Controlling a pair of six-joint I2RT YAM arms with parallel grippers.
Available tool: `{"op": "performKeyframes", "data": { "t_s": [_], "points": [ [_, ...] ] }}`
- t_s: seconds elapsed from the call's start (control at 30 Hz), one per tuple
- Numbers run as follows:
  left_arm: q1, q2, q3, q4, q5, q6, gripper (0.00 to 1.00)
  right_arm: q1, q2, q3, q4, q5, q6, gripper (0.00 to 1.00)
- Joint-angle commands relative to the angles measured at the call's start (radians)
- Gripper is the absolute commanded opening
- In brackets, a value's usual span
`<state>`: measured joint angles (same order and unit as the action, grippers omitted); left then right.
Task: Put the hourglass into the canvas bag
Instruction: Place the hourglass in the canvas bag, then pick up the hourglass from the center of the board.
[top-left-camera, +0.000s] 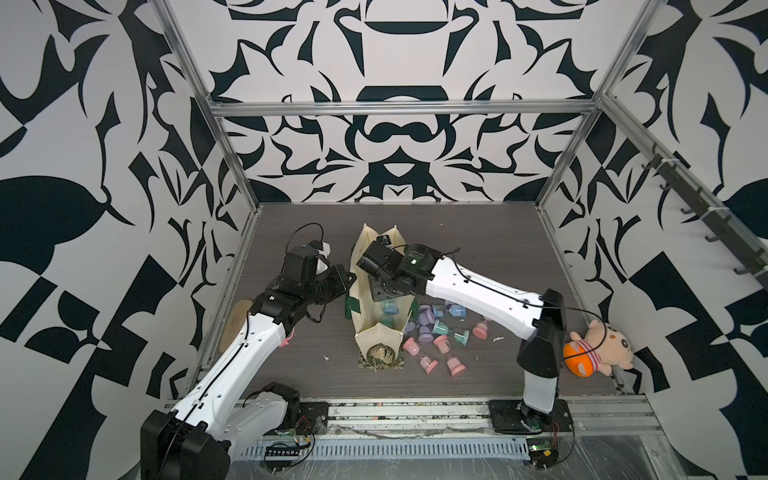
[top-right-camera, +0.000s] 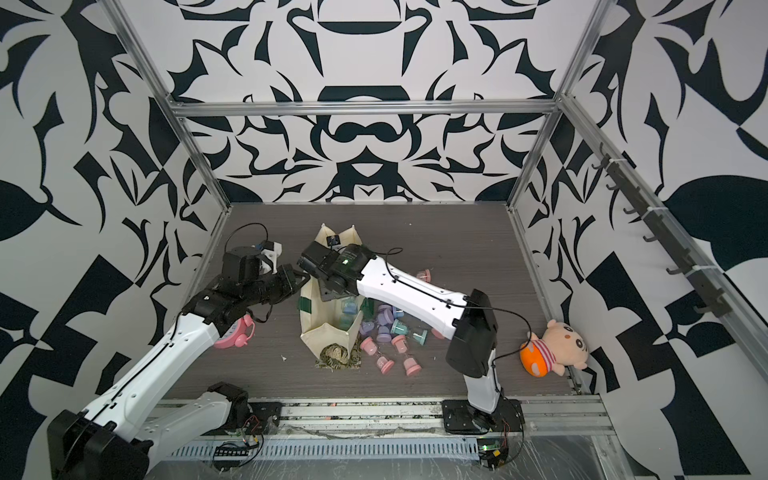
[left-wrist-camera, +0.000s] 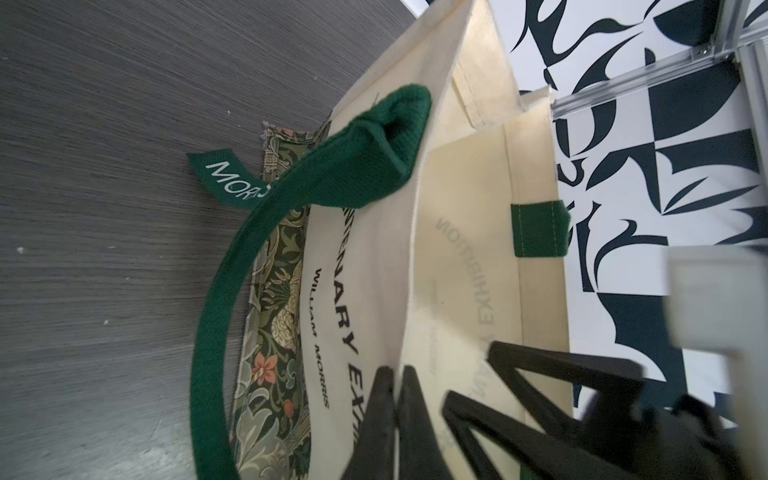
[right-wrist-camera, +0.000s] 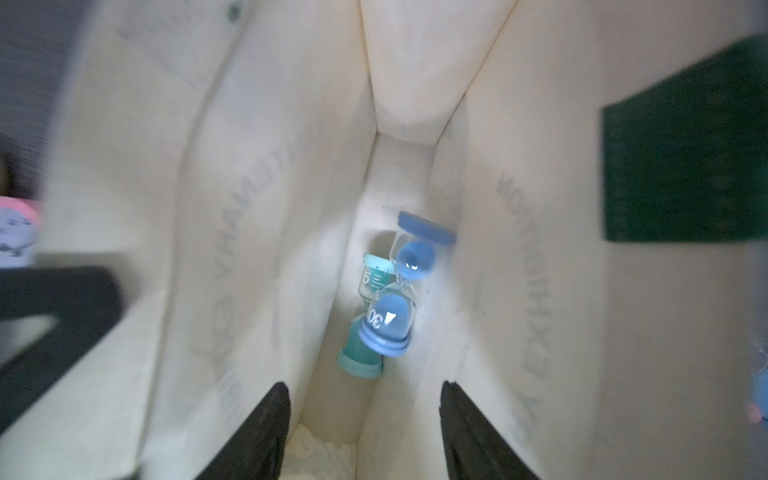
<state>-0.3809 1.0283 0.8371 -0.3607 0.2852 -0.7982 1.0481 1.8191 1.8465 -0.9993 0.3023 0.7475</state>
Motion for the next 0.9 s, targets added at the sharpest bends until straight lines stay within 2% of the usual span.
{"op": "performKeyframes", "data": {
  "t_s": [0.0, 0.1, 0.2, 0.4, 0.63, 0.87],
  "points": [
    [-0.013, 0.006, -0.015, -0.014, -0.003, -0.007, 0.01, 0.007, -0.182, -0.066, 0.106, 0.06, -0.026, 0.64],
    [-0.02, 0.009, -0.015, -0.012, -0.01, -0.01, 0.0, -0.006, -0.31, -0.157, 0.135, 0.133, -0.022, 0.67],
    [-0.027, 0.009, -0.015, -0.01, -0.019, -0.015, 0.0, -0.08, -0.406, -0.234, 0.089, 0.161, 0.017, 0.68],
    [-0.038, 0.007, -0.018, -0.005, -0.033, -0.025, 0.0, -0.291, -0.549, -0.445, 0.037, 0.069, 0.086, 0.68],
    [-0.039, 0.003, -0.025, -0.001, -0.039, -0.033, 0.0, -0.454, -0.568, -0.67, 0.012, -0.009, 0.101, 0.68],
    [-0.039, 0.003, -0.033, 0.001, -0.038, -0.034, 0.0, -0.581, -0.513, -0.802, 0.042, -0.059, 0.059, 0.69]
  ]
}}
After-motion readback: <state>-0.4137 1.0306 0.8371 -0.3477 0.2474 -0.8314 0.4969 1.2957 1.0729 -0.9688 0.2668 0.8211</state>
